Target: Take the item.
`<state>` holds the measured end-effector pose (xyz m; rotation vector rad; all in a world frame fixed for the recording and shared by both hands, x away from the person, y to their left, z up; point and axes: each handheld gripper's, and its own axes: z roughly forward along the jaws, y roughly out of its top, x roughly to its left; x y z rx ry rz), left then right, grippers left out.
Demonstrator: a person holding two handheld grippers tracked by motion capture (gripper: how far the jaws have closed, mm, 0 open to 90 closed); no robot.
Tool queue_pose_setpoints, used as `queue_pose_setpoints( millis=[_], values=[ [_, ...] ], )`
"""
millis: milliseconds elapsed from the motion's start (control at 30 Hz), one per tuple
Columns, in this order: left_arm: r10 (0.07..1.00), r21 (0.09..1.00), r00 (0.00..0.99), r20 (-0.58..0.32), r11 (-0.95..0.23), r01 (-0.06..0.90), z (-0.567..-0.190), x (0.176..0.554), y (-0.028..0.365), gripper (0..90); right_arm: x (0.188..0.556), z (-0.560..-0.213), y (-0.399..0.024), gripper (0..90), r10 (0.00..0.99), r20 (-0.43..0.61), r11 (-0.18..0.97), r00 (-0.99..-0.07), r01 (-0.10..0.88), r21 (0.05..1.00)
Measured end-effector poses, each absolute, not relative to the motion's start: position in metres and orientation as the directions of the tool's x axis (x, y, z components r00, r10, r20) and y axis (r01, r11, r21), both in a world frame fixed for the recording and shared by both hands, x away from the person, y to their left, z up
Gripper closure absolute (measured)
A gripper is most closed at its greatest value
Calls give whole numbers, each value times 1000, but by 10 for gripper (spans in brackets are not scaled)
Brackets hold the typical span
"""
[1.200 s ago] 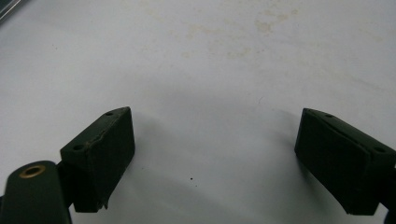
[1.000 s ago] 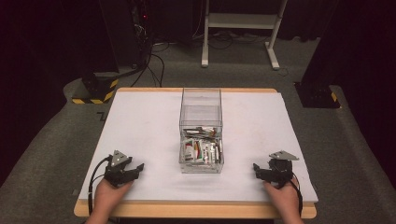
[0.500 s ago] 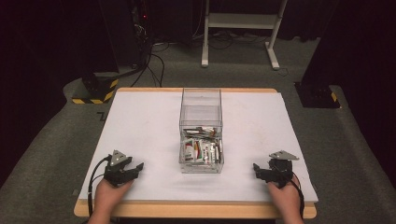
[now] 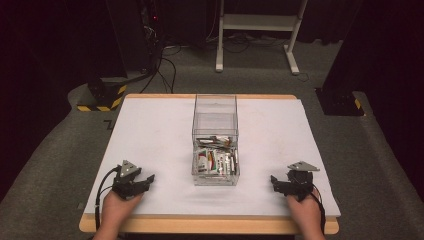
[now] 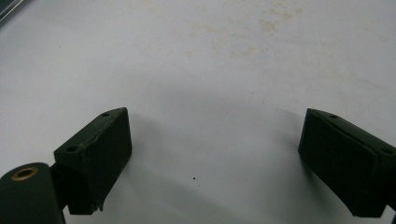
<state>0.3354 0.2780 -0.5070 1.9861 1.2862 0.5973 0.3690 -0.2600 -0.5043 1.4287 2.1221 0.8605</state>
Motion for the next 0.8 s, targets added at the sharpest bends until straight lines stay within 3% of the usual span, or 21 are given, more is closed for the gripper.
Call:
queue_pose_setpoints(
  millis=[500, 800],
  values=[
    [925, 763, 376, -50, -208, 612, -502, 336, 281, 388, 369, -504, -260, 93, 929, -15, 273, -371, 655, 705],
    [915, 782, 401, -31, -228, 580, -500, 333, 279, 389, 369, -504, -260, 93, 928, -14, 273, -371, 655, 705]
  ],
)
